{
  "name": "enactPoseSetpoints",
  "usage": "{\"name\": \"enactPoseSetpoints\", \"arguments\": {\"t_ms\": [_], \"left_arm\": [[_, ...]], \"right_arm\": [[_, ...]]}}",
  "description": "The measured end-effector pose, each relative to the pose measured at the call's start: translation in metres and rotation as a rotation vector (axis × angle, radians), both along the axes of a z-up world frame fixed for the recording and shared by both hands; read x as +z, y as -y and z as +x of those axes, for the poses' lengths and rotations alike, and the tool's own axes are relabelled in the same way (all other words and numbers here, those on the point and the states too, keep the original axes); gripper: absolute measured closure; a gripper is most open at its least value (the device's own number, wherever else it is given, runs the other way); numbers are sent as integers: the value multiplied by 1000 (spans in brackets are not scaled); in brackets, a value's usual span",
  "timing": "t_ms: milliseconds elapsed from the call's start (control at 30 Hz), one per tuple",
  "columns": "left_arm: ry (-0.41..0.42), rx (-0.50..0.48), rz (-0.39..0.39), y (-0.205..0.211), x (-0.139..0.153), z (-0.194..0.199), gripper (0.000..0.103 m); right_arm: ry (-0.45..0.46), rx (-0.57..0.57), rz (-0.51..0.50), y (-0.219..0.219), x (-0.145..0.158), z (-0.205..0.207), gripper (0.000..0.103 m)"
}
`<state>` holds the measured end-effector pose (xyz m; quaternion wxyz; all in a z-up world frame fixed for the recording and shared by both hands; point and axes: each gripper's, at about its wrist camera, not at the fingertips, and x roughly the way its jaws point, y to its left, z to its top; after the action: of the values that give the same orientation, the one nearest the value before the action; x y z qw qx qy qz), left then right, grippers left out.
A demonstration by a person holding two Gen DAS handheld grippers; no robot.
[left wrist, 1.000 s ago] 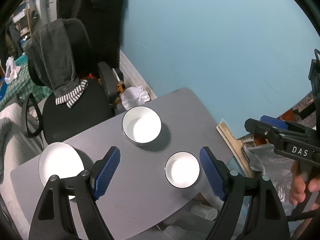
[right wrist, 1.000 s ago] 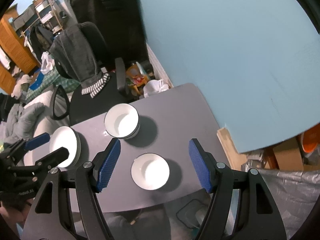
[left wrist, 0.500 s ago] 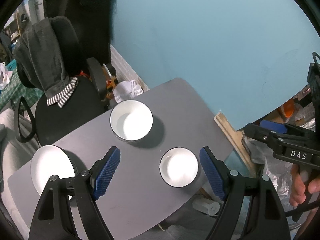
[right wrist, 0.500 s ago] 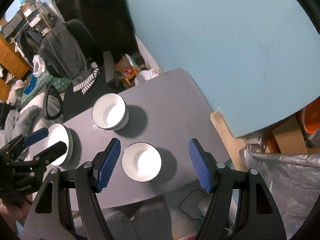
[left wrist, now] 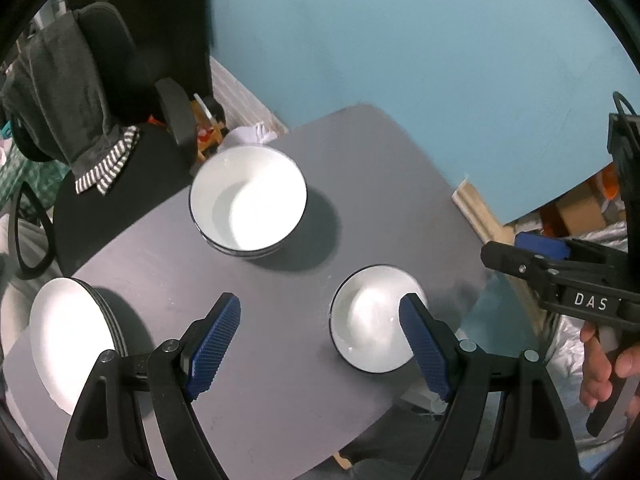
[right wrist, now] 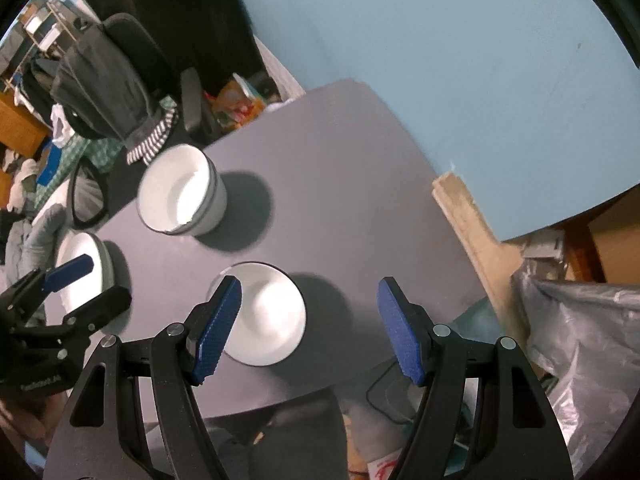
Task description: Organize plates and bowls
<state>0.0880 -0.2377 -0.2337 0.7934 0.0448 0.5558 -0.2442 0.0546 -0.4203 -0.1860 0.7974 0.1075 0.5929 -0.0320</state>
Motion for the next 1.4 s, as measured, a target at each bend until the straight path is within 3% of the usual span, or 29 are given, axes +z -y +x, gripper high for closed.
{"name": "enactPoseSetpoints", "arguments": {"t_ms": [600,1000,1233,1400], "left_arm": [[-138,-51,71,21,-92,6,20],[-172,-46,108,27,-122,10,20],[-192,-37,96,26,-123,12,21],[-252,-1,77,22,-129,17,44]], "right_arm": [[-125,39,42,-4,-112,-2,33],[-165,23,80,8,-135,-9,34],[-178,60,77,3,-139,-8,53],[-175,90,65,-2,-137,-10,63]]}}
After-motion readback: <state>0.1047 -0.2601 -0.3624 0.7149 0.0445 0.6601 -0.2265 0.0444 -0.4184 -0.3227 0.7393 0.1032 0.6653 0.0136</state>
